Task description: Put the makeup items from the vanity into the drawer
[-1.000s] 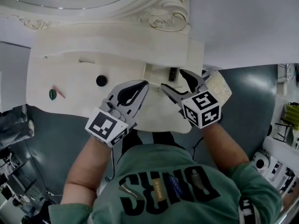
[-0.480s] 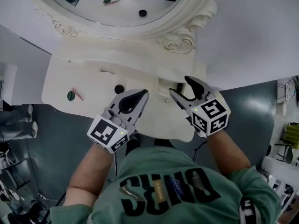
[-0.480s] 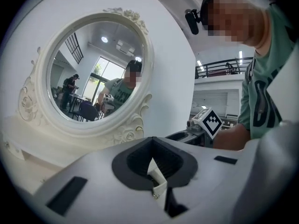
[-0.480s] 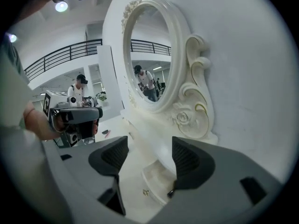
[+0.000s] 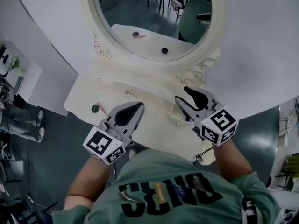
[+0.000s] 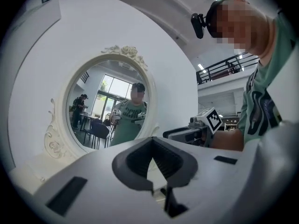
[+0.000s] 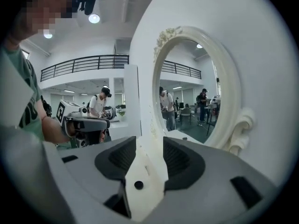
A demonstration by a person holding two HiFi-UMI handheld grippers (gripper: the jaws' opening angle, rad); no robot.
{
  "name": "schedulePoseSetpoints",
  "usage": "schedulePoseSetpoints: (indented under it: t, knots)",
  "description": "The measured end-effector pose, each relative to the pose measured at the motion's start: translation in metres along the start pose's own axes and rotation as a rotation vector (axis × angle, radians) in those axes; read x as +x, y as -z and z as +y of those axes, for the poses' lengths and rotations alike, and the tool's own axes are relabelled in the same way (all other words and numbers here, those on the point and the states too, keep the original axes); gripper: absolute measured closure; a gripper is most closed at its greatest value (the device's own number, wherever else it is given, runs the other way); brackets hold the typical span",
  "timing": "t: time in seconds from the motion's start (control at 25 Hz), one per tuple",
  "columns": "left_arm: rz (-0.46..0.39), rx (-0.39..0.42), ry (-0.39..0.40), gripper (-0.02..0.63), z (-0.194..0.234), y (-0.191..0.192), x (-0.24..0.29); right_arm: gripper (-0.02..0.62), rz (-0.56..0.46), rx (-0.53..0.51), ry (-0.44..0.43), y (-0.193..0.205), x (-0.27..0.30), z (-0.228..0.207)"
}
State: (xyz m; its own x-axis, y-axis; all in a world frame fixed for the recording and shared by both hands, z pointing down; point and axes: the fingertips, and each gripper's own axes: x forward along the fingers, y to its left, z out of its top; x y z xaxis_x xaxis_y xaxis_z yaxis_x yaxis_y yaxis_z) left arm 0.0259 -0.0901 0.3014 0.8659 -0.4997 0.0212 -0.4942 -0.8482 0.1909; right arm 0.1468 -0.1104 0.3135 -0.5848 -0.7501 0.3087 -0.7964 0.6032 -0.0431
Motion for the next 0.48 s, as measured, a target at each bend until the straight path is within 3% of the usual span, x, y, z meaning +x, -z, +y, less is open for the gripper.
schedulePoseSetpoints:
  t: [0.24, 0.48]
  knots:
    - [-0.063, 0.054, -0.063, 0.598, 0.012, -0.054, -0.040, 0.439, -0.098, -0.090, -0.090, -0.066, 0.009, 0.031]
    - [-0.093, 0.076, -0.132, 0.598, 0.024, -0.076, -0.072, 0.511, -0.151, -0.139, -0.167, -0.093, 0.017, 0.054]
